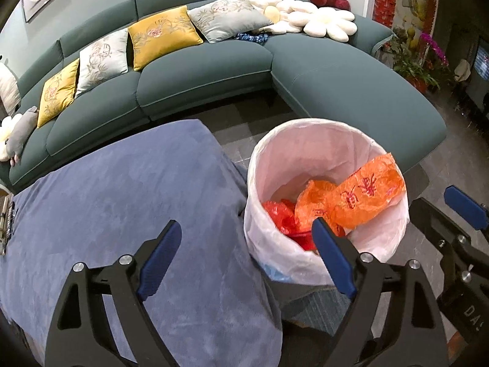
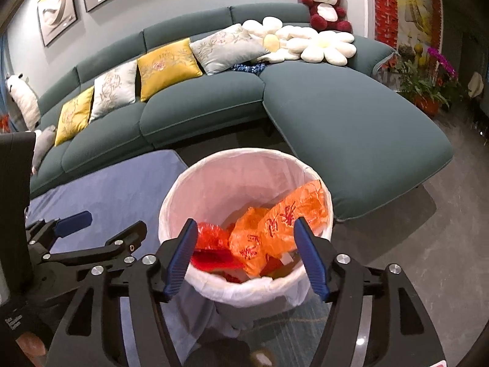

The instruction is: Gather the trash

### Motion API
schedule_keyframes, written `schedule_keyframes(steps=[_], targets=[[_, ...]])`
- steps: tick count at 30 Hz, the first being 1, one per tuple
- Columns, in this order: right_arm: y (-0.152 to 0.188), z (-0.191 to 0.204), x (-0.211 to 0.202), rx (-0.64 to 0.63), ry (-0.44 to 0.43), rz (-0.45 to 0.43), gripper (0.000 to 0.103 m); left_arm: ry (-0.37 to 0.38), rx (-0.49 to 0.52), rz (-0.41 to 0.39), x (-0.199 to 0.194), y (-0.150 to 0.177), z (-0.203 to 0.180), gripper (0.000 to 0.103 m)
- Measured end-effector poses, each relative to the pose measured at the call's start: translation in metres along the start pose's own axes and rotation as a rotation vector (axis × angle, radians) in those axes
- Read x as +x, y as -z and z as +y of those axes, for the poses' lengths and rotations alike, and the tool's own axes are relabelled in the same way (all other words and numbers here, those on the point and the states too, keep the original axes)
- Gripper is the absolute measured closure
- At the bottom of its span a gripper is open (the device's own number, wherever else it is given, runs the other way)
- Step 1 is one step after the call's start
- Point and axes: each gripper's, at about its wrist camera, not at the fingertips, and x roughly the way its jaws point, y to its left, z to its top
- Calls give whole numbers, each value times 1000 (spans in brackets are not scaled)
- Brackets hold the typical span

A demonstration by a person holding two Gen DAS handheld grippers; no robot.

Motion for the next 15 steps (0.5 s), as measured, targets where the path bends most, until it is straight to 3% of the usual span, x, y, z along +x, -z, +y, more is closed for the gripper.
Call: schedule_keyframes(steps=[6, 14, 15], targets=[[5, 2, -8, -40, 8, 25, 22, -22, -22, 4, -7, 7, 7, 14], [9, 1, -9, -78, 41, 46, 16, -14, -108, 27, -11, 14, 18, 13], [10, 1, -8, -78, 43, 50, 12, -16, -115, 27, -11, 15, 19, 13]])
